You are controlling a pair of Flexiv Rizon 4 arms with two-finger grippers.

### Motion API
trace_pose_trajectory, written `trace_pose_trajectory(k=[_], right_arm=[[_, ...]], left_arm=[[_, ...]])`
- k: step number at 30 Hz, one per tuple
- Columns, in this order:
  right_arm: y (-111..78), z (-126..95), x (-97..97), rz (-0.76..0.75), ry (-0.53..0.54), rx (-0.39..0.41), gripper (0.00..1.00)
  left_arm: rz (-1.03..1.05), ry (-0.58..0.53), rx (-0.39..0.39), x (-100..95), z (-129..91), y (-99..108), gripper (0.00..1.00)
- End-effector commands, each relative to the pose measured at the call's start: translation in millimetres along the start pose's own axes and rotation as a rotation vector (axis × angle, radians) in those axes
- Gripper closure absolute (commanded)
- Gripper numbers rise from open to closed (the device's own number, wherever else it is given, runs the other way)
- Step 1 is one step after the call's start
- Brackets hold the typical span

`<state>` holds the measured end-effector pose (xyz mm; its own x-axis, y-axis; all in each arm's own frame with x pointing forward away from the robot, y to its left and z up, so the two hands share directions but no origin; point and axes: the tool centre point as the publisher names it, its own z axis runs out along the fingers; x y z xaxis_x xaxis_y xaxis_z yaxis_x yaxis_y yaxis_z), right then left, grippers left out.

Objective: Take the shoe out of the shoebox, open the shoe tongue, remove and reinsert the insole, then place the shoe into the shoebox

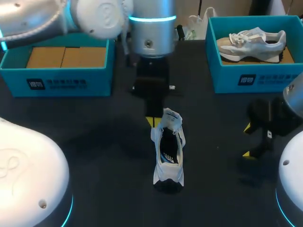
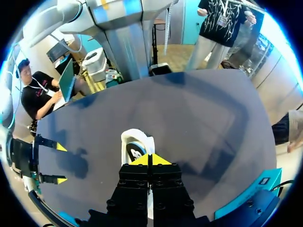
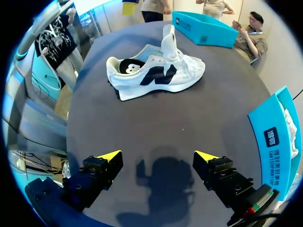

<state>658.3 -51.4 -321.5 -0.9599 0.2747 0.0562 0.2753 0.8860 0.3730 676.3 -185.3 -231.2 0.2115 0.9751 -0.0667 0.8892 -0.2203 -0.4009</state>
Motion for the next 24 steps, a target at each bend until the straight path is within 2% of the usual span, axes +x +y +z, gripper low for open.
trace_pose_trajectory(k=[1,4,9,12,16,21,24], right_arm=[[0.4,0,1.6,0.001,-0.004,0.004,0.00],[0.4,0,1.6,0.001,-0.004,0.004,0.00],[0.4,0,1.6,0.001,-0.004,0.004,0.00],[0.4,0,1.6,0.001,-0.004,0.004,0.00],[0.4,0,1.6,0.001,-0.004,0.004,0.00],[0.4,0,1.6,0.001,-0.004,0.004,0.00],[0.4,0,1.6,0.001,-0.004,0.004,0.00]], left_arm=[[0.017,0.171,0.013,-8.7,-4,5,1.00],[0.052,0.237,0.025,-16.3,10,5,1.00],[0.108,0.248,0.077,-21.8,36,3,1.00],[0.154,0.303,0.068,-19.4,46,-2,1.00],[0.154,0.309,0.073,-15.4,53,1,1.00],[0.167,0.217,0.059,-12.9,73,5,1.00],[0.167,0.217,0.059,-12.9,73,5,1.00]])
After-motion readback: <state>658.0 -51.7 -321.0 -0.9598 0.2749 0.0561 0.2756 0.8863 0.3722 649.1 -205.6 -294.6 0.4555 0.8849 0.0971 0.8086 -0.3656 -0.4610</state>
